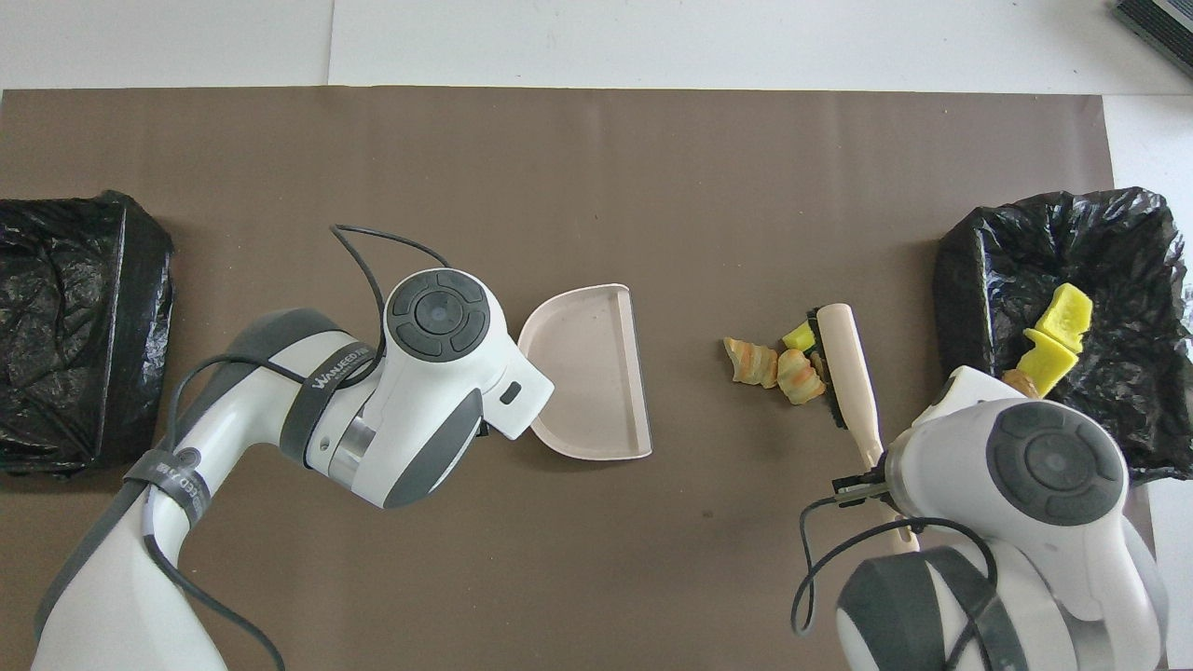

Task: Sweep and dump trash in bin
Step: 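Sweep the tan and yellow pieces into the dustpan with the right gripper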

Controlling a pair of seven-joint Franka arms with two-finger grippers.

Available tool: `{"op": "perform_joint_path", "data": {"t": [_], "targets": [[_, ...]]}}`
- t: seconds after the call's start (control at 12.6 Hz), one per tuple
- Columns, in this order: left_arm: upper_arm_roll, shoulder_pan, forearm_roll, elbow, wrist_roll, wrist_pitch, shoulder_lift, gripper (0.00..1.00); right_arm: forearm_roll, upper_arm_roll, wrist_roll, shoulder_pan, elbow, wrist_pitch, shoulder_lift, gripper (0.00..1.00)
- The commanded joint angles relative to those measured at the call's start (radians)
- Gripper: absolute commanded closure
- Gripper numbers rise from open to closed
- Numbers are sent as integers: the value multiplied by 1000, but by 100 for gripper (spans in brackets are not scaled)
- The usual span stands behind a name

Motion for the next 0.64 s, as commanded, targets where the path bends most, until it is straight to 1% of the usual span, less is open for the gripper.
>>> {"op": "perform_joint_path", "data": {"t": [0.0,0.08,0.16,0.24,0.4,0.56], "targets": [[13,-28,13,-101,0,49,-70,100,-238,14,17,-28,119,1,191,100],[12,-31,13,-102,-2,59,-72,100,-307,7,17,-39,147,-2,229,100],[12,-33,13,-106,-2,56,-73,100,-349,7,17,-63,165,-14,258,100],[13,-42,14,-113,-2,58,-75,100,-360,7,28,-69,159,-10,269,100],[15,-45,17,-115,-5,44,-79,100,-369,7,92,-63,162,-5,329,100],[15,-45,17,-116,-16,44,-79,100,-362,15,115,-65,144,13,344,100]]}}
